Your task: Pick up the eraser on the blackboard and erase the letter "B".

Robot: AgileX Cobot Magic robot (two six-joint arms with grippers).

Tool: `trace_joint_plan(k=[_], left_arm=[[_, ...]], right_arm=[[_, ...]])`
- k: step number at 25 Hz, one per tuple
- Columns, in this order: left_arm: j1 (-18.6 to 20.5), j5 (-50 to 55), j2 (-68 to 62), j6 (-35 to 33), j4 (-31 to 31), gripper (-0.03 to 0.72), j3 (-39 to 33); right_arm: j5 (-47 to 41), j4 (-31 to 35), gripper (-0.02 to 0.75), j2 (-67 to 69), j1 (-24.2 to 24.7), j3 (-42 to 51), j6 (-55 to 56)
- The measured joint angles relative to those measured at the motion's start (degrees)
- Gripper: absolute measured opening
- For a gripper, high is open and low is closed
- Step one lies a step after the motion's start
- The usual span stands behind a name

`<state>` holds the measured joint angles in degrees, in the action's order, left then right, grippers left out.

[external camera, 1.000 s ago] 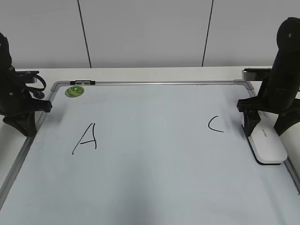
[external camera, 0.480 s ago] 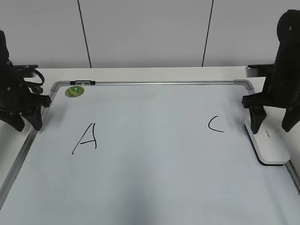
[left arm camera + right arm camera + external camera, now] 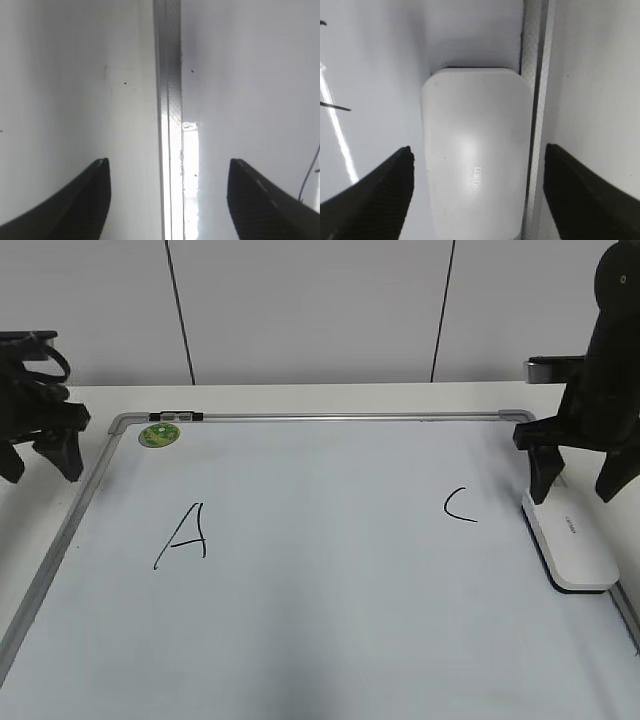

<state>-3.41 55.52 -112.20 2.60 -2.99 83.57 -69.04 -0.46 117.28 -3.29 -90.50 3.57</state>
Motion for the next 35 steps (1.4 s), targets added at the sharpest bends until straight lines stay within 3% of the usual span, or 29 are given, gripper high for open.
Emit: trace_joint_plan(k=[7,12,24,35], left_arm=[[0.0,3.1,5.7,0.8,0.0,0.55,-0.1],[0.0,3.5,13.2,2.0,0.9,0.55,-2.7],[-0.1,-0.2,42.8,3.1,2.0,0.55,-28.6],[-0.1,2.3,73.8,3.1,4.7,0.545,-46.1]], right_arm=[[-0.1,0.5,0.594,-1.9,0.0,0.1,1.4],[-0.3,0.5,0.594,-13.3,-0.5,5.0,2.0],[8.6,0.5,0.594,-38.1,-11.5,29.3,5.0],[8.8,0.5,0.594,-65.0,-12.0,48.5,5.7]])
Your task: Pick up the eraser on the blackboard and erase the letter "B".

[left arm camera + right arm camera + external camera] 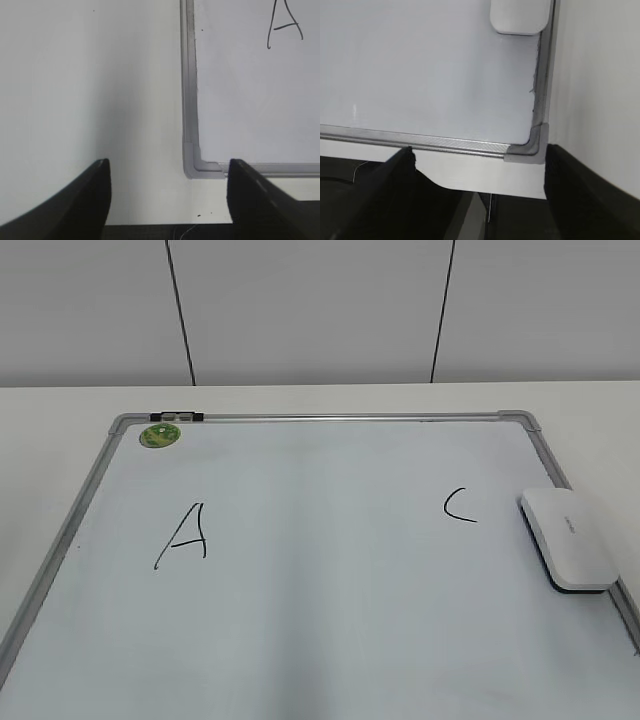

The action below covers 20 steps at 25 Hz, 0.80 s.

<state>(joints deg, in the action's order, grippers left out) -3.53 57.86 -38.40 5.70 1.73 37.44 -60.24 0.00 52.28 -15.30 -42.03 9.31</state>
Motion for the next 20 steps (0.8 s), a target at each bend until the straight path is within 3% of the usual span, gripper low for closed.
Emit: trace_joint_plan(k=[11,20], left_arm=[[0.0,8.8,22.4,0.1,0.6,0.543,-3.5],[0.0,7.3,26.1,-0.3,1.0,0.526,-6.6]], right_arm=[[-7.6,-4.3,0.592,-26.7,0.0,7.0,0.0],[-7.3,-6.0,0.592,-32.7,0.0,12.6,-3.3]])
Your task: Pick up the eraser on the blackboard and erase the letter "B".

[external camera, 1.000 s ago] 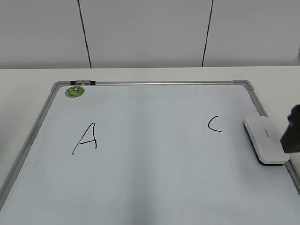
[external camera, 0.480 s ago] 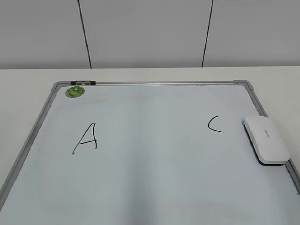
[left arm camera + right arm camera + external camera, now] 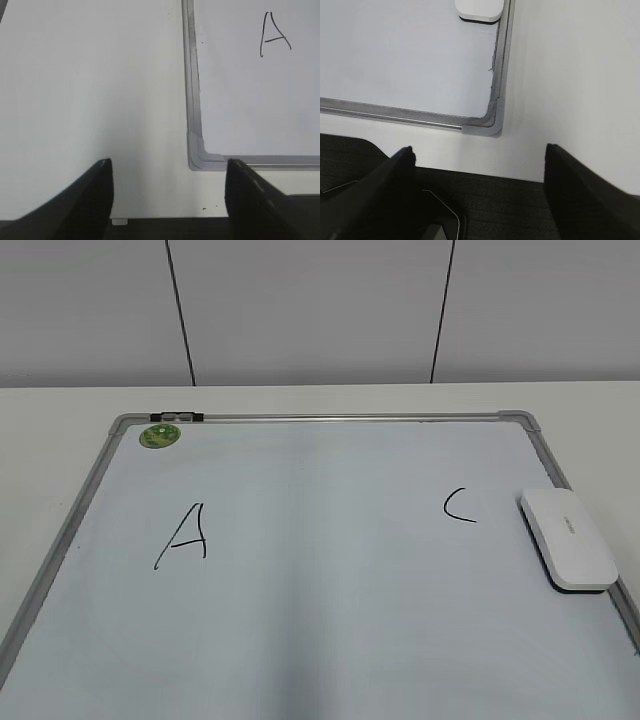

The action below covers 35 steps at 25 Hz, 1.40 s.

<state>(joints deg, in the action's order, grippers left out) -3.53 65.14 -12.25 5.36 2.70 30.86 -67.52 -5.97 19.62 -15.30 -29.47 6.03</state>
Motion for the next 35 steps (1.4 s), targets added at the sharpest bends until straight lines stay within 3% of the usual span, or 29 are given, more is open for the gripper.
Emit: trace_joint_plan(k=[24,35], left_arm=[[0.0,-2.1,0.4,-0.7,0.0,0.51,-1.2],[1.6,-2.1,10.9,-0.7,0.0,0.51,-1.2]], right_arm=[[2.1,-0.6,0.592,-1.1,0.3,0.9,-1.0],[2.1,-0.8,0.592,-14.9,13.3,0.9,-1.0]])
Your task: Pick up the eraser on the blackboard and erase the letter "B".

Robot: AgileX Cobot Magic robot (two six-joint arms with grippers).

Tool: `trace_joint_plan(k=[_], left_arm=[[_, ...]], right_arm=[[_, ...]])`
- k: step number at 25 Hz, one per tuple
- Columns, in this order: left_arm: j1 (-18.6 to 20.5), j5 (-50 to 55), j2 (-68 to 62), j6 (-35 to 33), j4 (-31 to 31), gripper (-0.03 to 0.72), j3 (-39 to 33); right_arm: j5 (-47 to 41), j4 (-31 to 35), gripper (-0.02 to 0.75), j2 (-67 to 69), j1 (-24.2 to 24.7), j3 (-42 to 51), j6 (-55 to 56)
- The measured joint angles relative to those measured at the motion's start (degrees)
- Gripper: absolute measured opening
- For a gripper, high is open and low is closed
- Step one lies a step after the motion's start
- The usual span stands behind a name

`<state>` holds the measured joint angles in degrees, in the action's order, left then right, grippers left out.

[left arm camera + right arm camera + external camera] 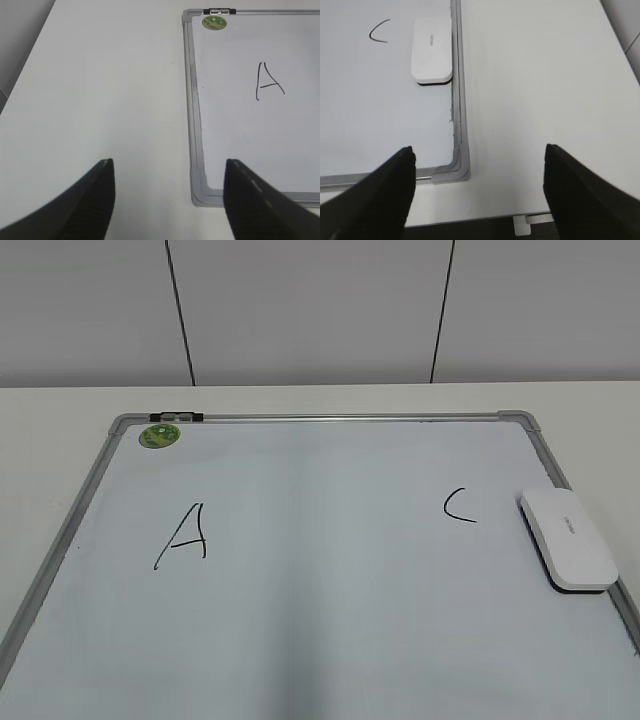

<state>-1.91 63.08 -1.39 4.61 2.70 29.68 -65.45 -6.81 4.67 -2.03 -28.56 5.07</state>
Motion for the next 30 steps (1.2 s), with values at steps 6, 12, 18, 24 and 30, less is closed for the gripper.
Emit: trace_joint_plan(k=[6,12,18,24,30], left_arm=[[0.0,0.0,0.5,0.0,0.0,0.51,0.0],[0.0,0.0,0.5,0.0,0.0,0.51,0.0],[0.0,0.0,0.5,0.0,0.0,0.51,0.0],[0.0,0.0,0.5,0.0,0.0,0.51,0.0],[0.0,0.0,0.5,0.0,0.0,0.51,0.0]], right_arm=[[-0.2,-0.1,0.592,-5.4,1.6,0.0,0.0],[-0.3,-0.1,0.592,-5.6,1.6,0.0,0.0],[-0.3,-0.1,0.592,-5.6,1.6,0.0,0.0],[-0.3,-0.1,0.592,-5.6,1.6,0.0,0.0],[-0.3,-0.1,0.592,-5.6,1.6,0.0,0.0]])
